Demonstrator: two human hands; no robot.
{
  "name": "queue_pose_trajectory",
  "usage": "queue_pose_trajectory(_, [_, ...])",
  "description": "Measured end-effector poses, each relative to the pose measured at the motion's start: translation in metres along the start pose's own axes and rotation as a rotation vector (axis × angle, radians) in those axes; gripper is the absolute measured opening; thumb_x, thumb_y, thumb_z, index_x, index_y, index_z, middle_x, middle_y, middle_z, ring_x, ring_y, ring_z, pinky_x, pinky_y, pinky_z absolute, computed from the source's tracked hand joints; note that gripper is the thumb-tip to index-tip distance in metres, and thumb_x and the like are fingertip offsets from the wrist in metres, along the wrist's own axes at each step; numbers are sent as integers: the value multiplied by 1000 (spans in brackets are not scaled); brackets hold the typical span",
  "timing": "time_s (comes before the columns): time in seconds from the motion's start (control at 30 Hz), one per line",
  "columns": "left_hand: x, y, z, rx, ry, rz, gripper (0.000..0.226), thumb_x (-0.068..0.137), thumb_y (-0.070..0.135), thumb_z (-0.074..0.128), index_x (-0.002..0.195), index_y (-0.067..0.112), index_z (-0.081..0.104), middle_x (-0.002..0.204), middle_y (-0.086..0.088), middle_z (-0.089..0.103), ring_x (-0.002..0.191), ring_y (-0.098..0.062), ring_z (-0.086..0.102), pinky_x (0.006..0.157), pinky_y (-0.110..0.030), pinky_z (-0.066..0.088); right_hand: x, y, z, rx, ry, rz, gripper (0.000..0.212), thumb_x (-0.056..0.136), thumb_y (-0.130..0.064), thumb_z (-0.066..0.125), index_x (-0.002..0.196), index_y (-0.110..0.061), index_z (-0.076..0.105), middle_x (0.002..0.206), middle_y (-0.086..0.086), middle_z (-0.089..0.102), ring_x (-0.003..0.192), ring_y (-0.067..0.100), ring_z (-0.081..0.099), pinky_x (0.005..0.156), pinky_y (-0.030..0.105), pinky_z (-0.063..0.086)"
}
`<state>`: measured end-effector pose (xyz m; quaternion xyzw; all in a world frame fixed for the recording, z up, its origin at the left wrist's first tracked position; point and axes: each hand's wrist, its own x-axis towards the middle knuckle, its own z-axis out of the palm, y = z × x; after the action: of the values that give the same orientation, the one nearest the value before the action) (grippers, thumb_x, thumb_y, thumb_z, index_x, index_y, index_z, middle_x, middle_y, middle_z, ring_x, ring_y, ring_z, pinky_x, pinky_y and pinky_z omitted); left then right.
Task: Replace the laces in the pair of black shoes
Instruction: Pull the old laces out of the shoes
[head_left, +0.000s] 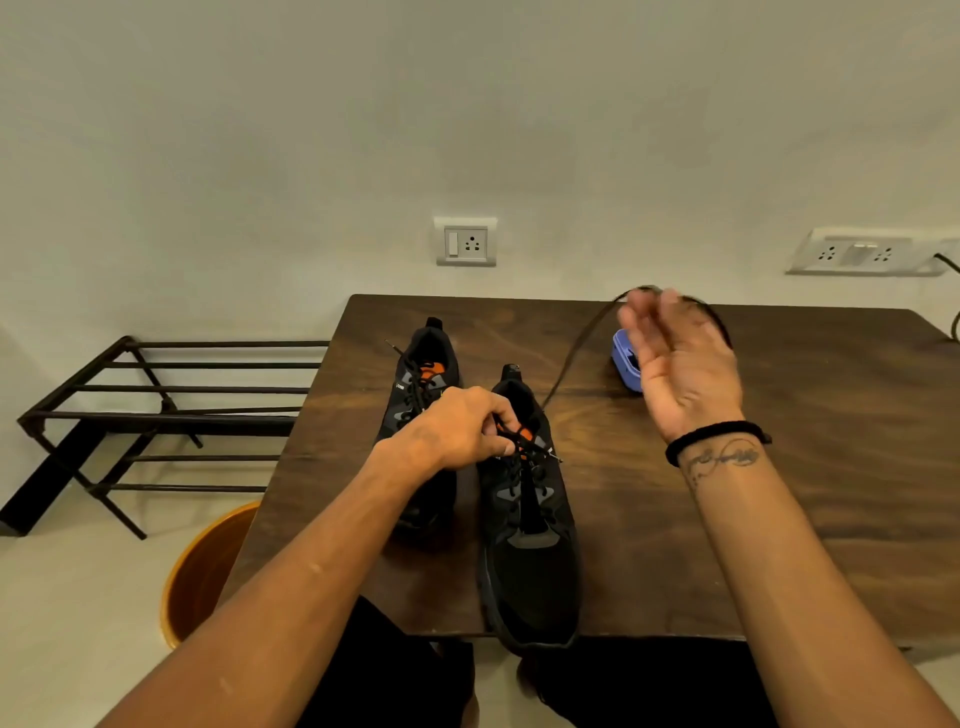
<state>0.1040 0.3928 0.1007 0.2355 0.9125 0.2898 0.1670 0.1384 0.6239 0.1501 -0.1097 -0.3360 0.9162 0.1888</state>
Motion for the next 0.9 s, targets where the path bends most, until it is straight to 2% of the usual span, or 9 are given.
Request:
queue_pose_trajectory(0.13, [-5, -1, 1, -27, 86, -63, 41, 86, 30, 83, 109, 22, 50, 85, 0, 71, 79, -14, 68, 79, -33, 55, -8, 15, -10, -1003, -19, 140, 31, 90, -8, 78, 119, -3, 68, 106, 13, 75, 98, 25, 76, 90, 40, 62])
queue_pose_trajectory(0.2, [-5, 0, 2, -30, 128, -106, 41, 83, 32, 85, 102, 22, 50, 83, 1, 69, 78, -14, 66, 80, -36, 55, -17, 23, -13, -1420, -179, 133, 20, 92, -11, 76, 111, -11, 73, 96, 6, 76, 91, 19, 74, 85, 36, 62])
queue_pose_trajectory(0.27, [-5, 6, 4, -23, 109, -126, 32, 82, 32, 86, 96, 24, 59, 85, 4, 69, 81, -14, 68, 85, -38, 57, -28, 33, -12, -1700, -310, 43, 12, 91, -11, 76, 101, -18, 77, 90, -2, 74, 85, 11, 70, 79, 26, 54])
queue_pose_trajectory(0.4, [-1, 18, 12, 66, 52, -112, 26, 82, 28, 85, 103, 26, 70, 91, 3, 69, 90, -17, 69, 91, -37, 57, -44, 55, -8, -1805, -458, 82, 20, 85, -13, 82, 100, -24, 76, 89, -6, 69, 82, 10, 65, 71, 23, 49])
queue_pose_trajectory(0.53, [2, 19, 14, 69, 70, -143, 21, 81, 26, 87, 92, 29, 69, 88, 4, 69, 86, -14, 67, 81, -30, 55, -46, 61, -5, -1804, -492, 29, 19, 83, -12, 83, 94, -21, 71, 88, -8, 64, 83, 11, 62, 61, 17, 43])
queue_pose_trajectory(0.63, [1, 17, 14, 5, 87, -142, 22, 81, 20, 86, 84, 31, 67, 82, 7, 69, 77, -7, 65, 72, -22, 48, -45, 63, -5, -1841, -492, 13, 12, 84, -10, 80, 91, -13, 72, 90, -1, 69, 87, 17, 66, 74, 32, 56])
queue_pose_trajectory(0.77, [-3, 17, 15, -92, 112, -119, 17, 84, 16, 83, 89, 27, 71, 80, 4, 71, 69, -4, 64, 71, -20, 50, -40, 68, -7, -1877, -448, 33, 3, 89, -12, 71, 87, -11, 71, 93, 8, 72, 91, 26, 68, 81, 43, 59])
queue_pose_trajectory(0.83, [-4, 16, 16, -111, 106, -109, 17, 84, 18, 83, 95, 27, 73, 76, 7, 69, 66, -1, 62, 71, -20, 50, -37, 69, -6, -1901, -461, 60, 11, 91, -12, 66, 83, -10, 74, 93, 8, 73, 90, 26, 69, 82, 43, 60])
queue_pose_trajectory(0.9, [-6, 15, 17, -80, 80, -110, 17, 86, 22, 82, 101, 28, 75, 71, 11, 65, 63, 0, 59, 65, -15, 44, -35, 68, -7, -1872, -500, 148, 22, 95, -16, 64, 76, -14, 75, 83, 3, 72, 80, 18, 67, 72, 37, 58])
